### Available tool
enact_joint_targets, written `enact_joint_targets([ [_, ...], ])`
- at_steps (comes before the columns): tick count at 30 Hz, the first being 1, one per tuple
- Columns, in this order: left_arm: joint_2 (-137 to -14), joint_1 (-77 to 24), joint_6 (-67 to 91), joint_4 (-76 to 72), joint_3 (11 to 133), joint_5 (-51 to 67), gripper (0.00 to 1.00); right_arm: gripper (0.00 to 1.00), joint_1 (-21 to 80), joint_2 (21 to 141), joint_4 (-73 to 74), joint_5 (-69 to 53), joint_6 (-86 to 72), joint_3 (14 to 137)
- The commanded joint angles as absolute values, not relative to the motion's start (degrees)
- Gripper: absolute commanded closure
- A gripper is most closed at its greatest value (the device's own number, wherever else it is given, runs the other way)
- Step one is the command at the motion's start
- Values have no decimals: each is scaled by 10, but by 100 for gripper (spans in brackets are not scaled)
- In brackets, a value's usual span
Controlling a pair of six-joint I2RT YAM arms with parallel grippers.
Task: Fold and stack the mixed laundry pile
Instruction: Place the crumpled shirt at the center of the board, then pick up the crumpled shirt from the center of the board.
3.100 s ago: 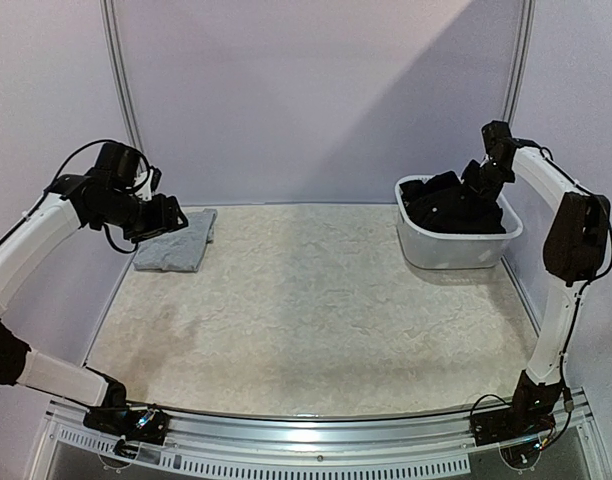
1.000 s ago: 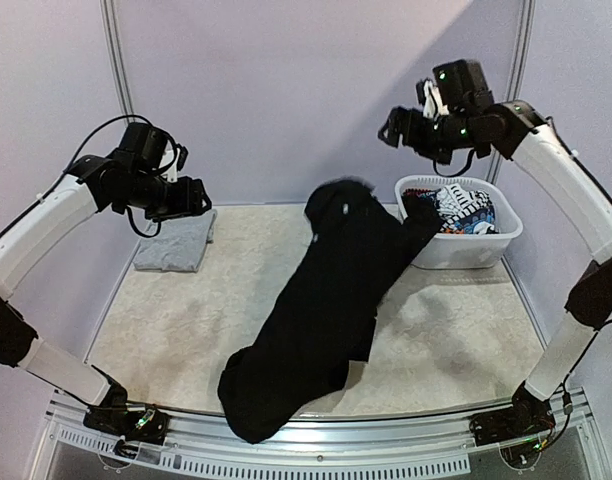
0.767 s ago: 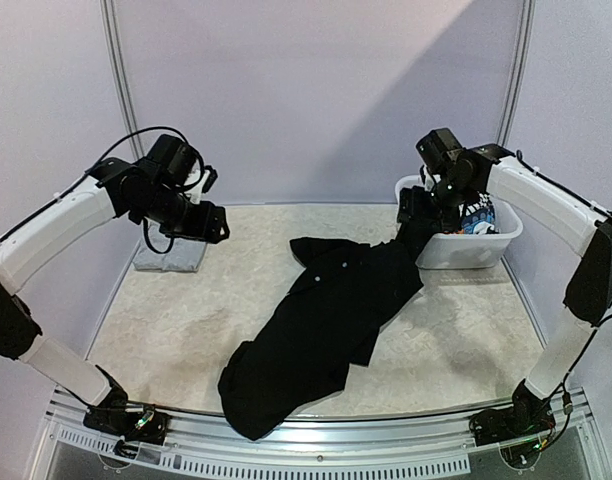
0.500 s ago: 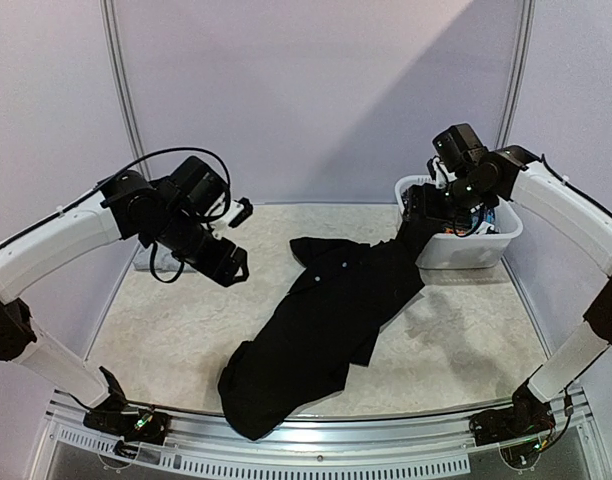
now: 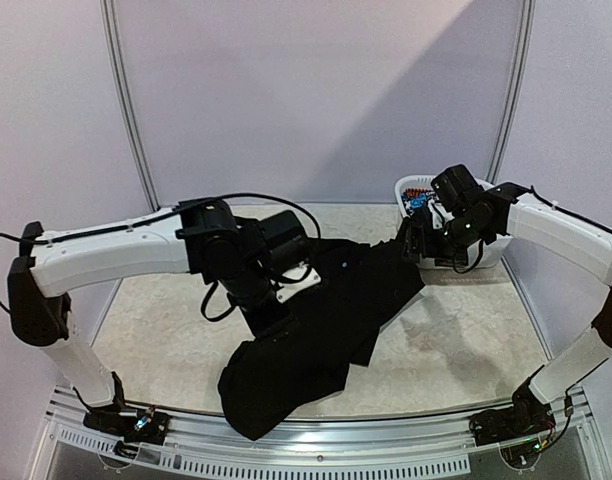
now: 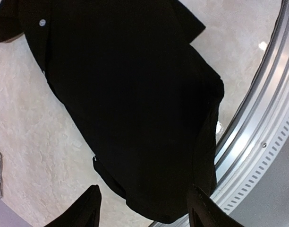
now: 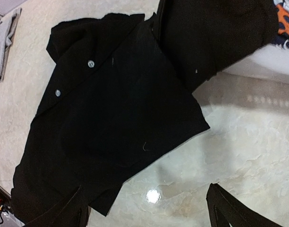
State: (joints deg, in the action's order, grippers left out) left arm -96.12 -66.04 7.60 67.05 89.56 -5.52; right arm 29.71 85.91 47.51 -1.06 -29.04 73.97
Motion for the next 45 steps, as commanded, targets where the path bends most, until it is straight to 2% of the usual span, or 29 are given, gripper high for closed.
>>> enact_joint_targets([
  [1,-1006,-686,84,676,894,-88,37,13,287,831,395,-53,-291,663],
  [11,-1038,-747,103,666,895,-82,41,23,216,864,219,-129,-333,534],
  [19,-1062,-775,95,648,887,-71,42,23,199,917,113,-169,-323,492],
  [24,-1105,-779,108,629,891,-90,46,27,185,937,54,-181,-329,471],
  [34,-1159,-805,120,594,891,-90,48,35,176,970,-47,-211,-333,452],
  [40,-1158,-816,134,579,877,-107,51,54,174,970,-70,-230,-338,450],
  [43,-1166,-824,135,574,874,-126,49,69,174,962,-67,-238,-338,449],
  [45,-1172,-827,136,567,870,-139,49,83,174,957,-60,-240,-336,450],
])
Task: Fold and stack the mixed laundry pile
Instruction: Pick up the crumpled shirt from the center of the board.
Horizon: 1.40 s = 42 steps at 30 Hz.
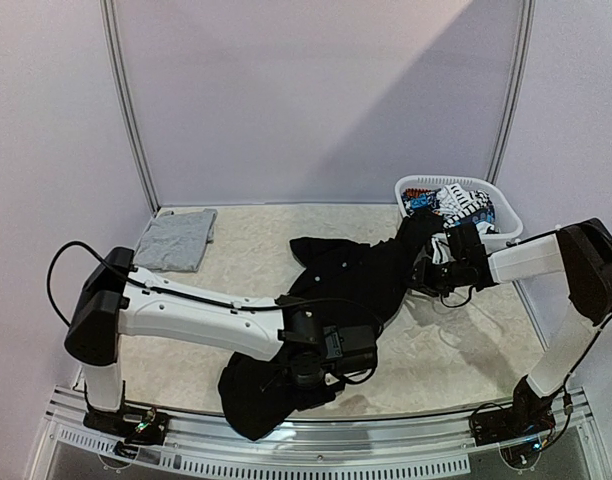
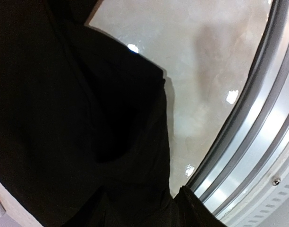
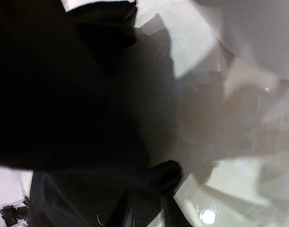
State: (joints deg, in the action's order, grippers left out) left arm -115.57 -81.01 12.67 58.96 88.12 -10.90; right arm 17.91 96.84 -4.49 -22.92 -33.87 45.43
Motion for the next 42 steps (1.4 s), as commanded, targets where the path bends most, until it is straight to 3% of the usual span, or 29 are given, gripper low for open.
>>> enact_joint_targets([
  [1,-1174,-826,136,562,866,-144,48,88,174,955,-55,-240,-335,451],
  [6,-1189,-825,132,538,852,-157,47,100,174,936,-25,-231,-331,450],
  [12,-1201,-823,138,520,837,-185,41,100,174,866,74,-196,-314,440],
  [18,-1223,-816,132,509,832,-219,50,98,174,791,137,-183,-312,415],
  [20,-1229,-813,126,507,832,-228,65,95,174,768,150,-181,-315,407],
  [21,-1228,-812,123,506,832,-233,76,94,174,757,157,-179,-317,404],
  [22,-1225,-811,120,505,832,-236,93,91,174,745,163,-177,-319,401],
  [23,-1218,-811,118,504,832,-236,100,87,174,738,171,-174,-321,399],
  [26,-1179,-809,107,507,830,-213,100,78,174,712,195,-163,-323,394],
  [33,-998,-757,124,528,794,-104,100,73,174,664,245,-152,-325,400],
  [39,-871,-669,165,515,713,-30,100,36,174,675,186,-199,-340,373],
  [42,-828,-626,181,502,671,-20,100,25,174,703,131,-229,-354,368],
])
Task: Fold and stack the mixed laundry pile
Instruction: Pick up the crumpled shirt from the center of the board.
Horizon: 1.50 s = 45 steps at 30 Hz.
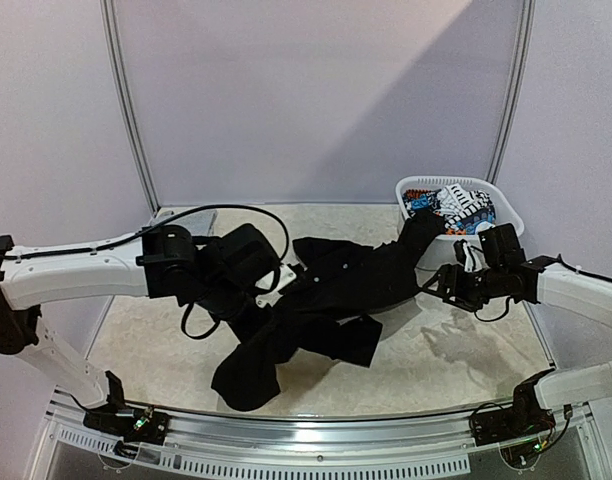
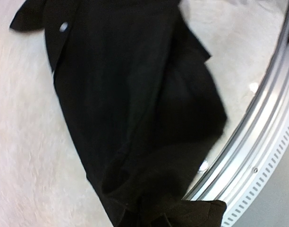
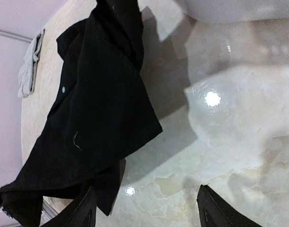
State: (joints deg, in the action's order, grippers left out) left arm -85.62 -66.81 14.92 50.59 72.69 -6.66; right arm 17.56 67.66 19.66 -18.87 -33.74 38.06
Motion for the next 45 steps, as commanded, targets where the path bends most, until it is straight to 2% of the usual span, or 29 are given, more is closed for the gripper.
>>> enact_joint_targets([
  [1,-816,-608,185,500,659,-16,100,23,174,722,111,-238,-363,370],
  [12,-790,-560,195,488,633,-6,100,20,179,865,-58,-304,-443,393],
  [18,-796,-556,194,488,637,-5,100,23,199,915,-95,-312,-454,395],
  [20,-798,-555,194,489,637,-4,100,28,205,927,-106,-318,-455,397],
  [24,-800,-551,193,493,639,-4,100,47,211,931,-87,-300,-458,407],
  [30,-800,-544,194,499,650,-4,100,85,211,892,-14,-267,-438,440],
  [33,-793,-541,194,512,666,-12,100,98,210,866,39,-264,-433,467],
  [45,-742,-506,146,611,831,-96,100,100,210,728,296,-202,-343,688],
])
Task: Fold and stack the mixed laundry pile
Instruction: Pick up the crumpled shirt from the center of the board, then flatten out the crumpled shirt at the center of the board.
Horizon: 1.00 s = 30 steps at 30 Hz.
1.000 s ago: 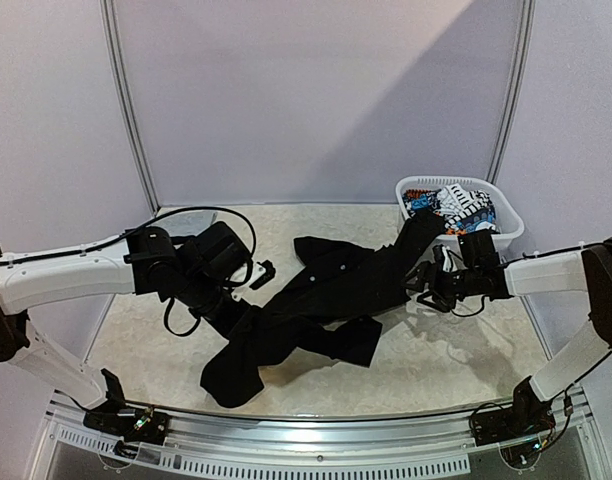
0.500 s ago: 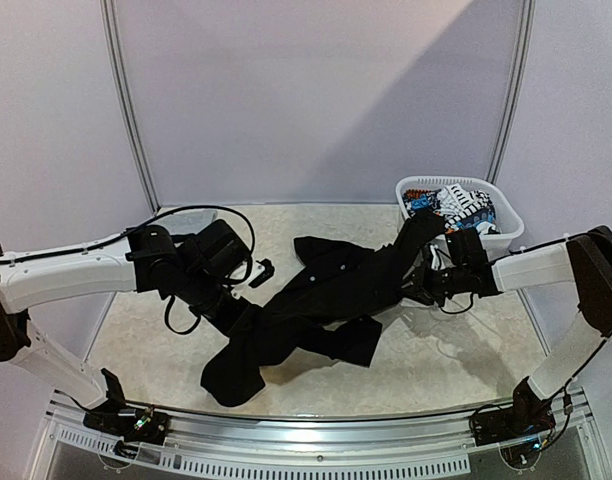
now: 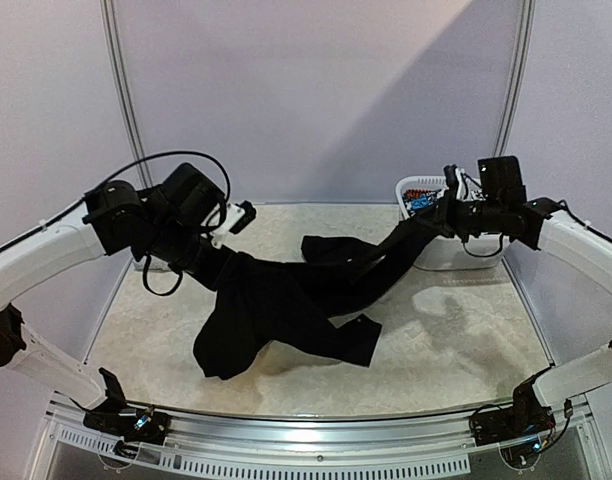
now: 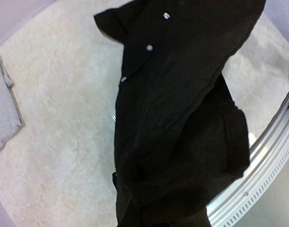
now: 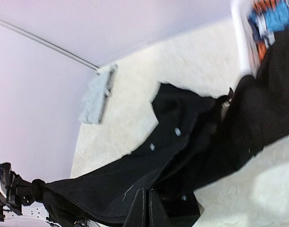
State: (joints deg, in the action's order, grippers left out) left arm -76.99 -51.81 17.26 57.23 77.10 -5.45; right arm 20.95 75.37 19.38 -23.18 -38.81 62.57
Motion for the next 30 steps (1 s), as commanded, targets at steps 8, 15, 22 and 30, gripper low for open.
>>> enact_joint_targets([
  [8,-740,-504,114,677,980,-134,100,100,210,687,332,-214,-320,802],
  [15,-761,-505,91,736,1162,-60,97,100,210,666,343,-281,-283,919],
  [22,-781,-506,102,751,1272,78,100,100,211,664,365,-318,-270,1025],
  [30,-768,-506,103,684,1356,154,100,100,211,681,387,-354,-267,1142],
])
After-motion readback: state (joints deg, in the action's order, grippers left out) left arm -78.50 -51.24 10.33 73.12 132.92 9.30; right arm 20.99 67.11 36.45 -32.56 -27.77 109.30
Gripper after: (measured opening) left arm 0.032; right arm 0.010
